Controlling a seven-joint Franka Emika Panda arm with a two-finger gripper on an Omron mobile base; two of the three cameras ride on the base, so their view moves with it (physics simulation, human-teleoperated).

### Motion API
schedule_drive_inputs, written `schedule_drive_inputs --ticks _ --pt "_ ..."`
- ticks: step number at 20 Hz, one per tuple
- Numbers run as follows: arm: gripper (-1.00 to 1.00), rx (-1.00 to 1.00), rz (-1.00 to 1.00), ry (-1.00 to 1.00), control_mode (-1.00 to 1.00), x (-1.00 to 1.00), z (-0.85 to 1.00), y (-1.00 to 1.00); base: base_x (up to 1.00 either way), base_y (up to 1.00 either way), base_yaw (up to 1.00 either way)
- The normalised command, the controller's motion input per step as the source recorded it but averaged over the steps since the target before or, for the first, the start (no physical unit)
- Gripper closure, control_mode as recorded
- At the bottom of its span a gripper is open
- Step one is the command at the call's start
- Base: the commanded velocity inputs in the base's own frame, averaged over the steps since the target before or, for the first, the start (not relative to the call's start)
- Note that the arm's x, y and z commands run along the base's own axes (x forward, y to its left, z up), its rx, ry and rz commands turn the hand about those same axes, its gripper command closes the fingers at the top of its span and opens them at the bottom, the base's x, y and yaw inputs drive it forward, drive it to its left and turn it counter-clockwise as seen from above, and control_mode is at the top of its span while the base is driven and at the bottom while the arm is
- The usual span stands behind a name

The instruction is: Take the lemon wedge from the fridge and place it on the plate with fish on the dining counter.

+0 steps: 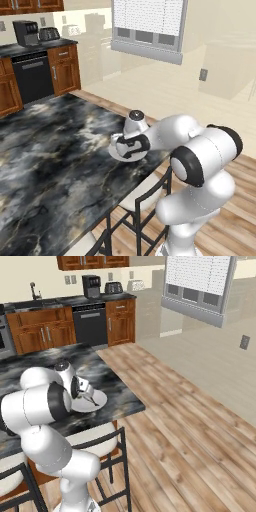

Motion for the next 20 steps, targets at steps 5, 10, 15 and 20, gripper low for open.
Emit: schedule_drive_inputs --ticks 5,10,15,20 --pt "1.00 0.01 0.01 -0.02 -1.00 0.20 -0.12 0.01 0.00 0.00 0.00" --pt "1.00 0.02 0.04 0.00 -1.00 0.25 -0.05 0.05 0.00 0.00 0.00" --pt "1.00 0.01 0.05 0.00 -1.00 0.17 -0.13 0.01 0.00 0.00 0.00" --pt "-1.00 0.00 0.04 0.00 -1.00 0.16 -0.17 0.00 0.00 0.00 0.00"
